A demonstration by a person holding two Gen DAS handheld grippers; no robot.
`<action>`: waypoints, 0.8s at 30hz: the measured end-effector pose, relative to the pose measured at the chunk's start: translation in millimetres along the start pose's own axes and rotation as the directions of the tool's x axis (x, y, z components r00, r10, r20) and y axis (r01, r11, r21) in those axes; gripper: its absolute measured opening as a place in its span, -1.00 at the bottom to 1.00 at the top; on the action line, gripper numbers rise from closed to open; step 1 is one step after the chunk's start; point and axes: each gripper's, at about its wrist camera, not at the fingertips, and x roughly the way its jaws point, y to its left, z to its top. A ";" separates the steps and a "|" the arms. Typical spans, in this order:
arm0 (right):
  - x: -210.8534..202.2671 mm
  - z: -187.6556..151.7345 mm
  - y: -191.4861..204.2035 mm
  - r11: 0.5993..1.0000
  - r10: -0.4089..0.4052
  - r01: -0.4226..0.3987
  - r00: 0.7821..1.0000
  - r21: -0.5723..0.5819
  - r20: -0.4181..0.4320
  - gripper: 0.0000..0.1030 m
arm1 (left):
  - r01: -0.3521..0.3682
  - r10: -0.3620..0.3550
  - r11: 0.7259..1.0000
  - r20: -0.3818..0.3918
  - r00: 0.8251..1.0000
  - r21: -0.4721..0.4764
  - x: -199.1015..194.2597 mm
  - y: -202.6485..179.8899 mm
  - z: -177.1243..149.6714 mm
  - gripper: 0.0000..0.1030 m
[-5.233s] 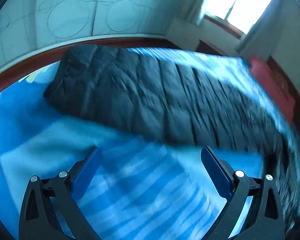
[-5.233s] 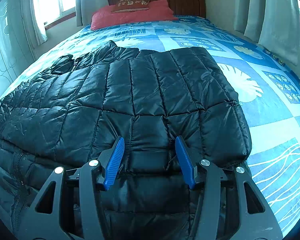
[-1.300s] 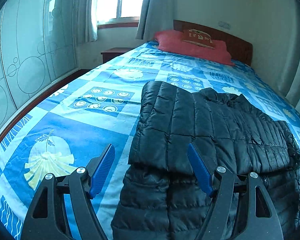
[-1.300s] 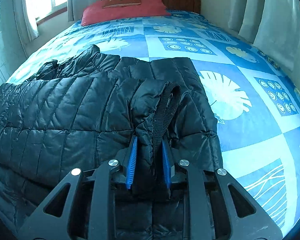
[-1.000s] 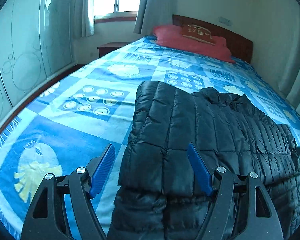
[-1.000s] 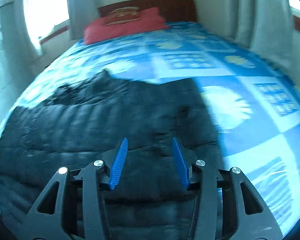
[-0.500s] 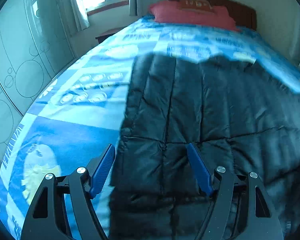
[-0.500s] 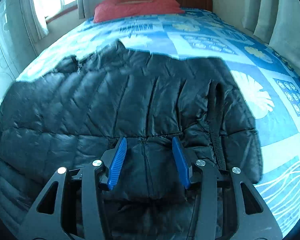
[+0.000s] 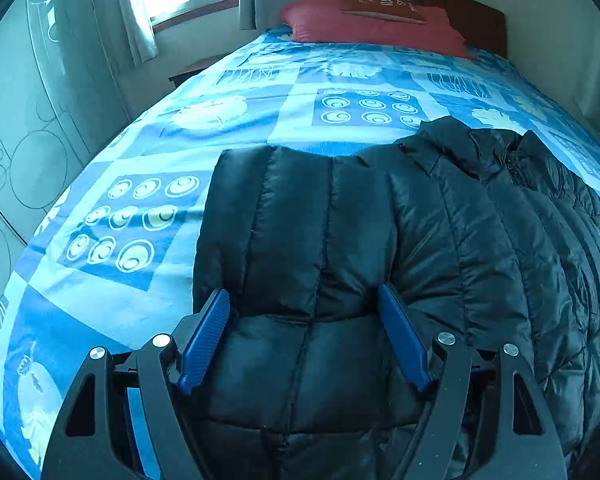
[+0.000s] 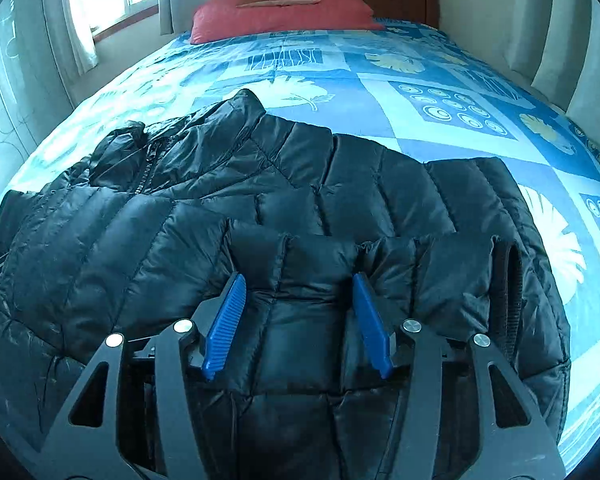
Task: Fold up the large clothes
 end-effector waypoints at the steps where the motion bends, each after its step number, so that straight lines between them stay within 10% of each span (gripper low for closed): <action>1: -5.9 1.2 1.6 1.000 -0.004 0.004 1.000 0.012 0.013 0.04 | -0.016 0.016 1.000 0.006 1.000 0.003 -6.7 -1.3 2.2 0.44; 8: -22.5 9.5 52.9 0.988 0.153 -0.148 0.983 -0.053 0.098 0.07 | 0.116 -0.112 0.993 0.170 0.979 -0.013 -60.9 -30.1 9.3 0.44; 11: -2.7 4.5 77.6 0.985 0.134 -0.128 0.990 -0.115 0.047 0.12 | 0.186 -0.188 0.982 0.102 0.977 0.025 -39.0 -59.4 8.0 0.44; 13: 4.4 0.8 87.3 0.985 0.095 -0.089 0.995 -0.148 0.037 0.15 | 0.141 -0.142 0.988 0.008 0.990 0.070 -13.5 -75.9 3.5 0.47; 21: -45.9 -17.9 23.2 0.995 0.053 -0.042 0.991 -0.086 0.125 0.14 | 0.077 -0.083 0.996 0.174 0.981 0.041 -59.3 -31.1 -10.3 0.46; 24: -24.7 -31.4 -9.9 0.999 -0.016 0.017 0.999 -0.036 0.040 0.14 | 0.040 -0.034 0.998 0.106 0.994 -0.052 -44.5 4.2 -17.8 0.46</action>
